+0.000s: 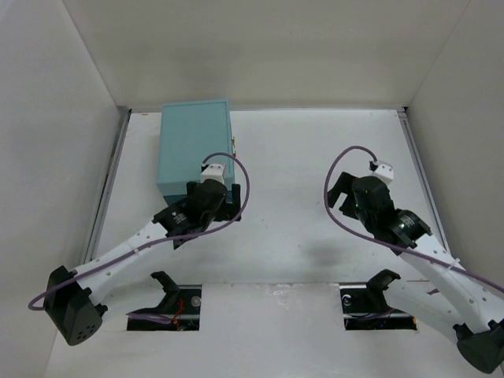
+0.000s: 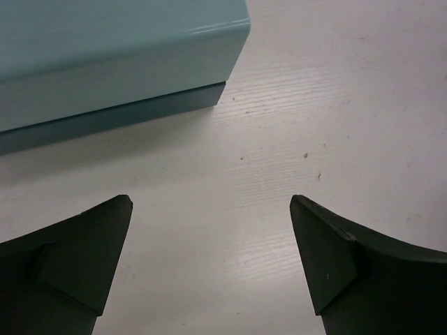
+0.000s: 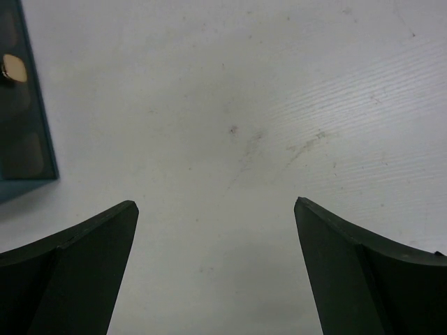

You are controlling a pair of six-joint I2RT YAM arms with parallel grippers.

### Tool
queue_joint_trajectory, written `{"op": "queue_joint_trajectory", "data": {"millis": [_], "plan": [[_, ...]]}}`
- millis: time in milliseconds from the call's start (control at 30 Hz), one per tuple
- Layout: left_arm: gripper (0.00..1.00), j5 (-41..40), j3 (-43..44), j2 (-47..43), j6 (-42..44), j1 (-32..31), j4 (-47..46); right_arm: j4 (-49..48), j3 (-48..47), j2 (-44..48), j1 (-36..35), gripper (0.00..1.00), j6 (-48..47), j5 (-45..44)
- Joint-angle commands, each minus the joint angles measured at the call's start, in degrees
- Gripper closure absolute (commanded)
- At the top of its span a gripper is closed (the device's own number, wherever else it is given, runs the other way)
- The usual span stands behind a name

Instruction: Organize the makeup

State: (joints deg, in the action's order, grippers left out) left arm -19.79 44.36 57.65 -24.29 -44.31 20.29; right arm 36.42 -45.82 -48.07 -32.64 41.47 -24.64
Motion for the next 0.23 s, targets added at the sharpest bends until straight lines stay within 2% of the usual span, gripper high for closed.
{"op": "queue_joint_trajectory", "data": {"millis": [0, 200], "plan": [[0.00, -2.09, -0.50, 1.76, -3.57, -0.03, -1.40, -1.18, 1.87, 2.72, 0.96, 0.00, 1.50, -0.23], [0.00, -1.92, 0.11, 3.00, -3.74, -0.20, -2.89, 0.05, 3.02, 3.86, 5.09, 0.00, -1.22, 1.18]]}}
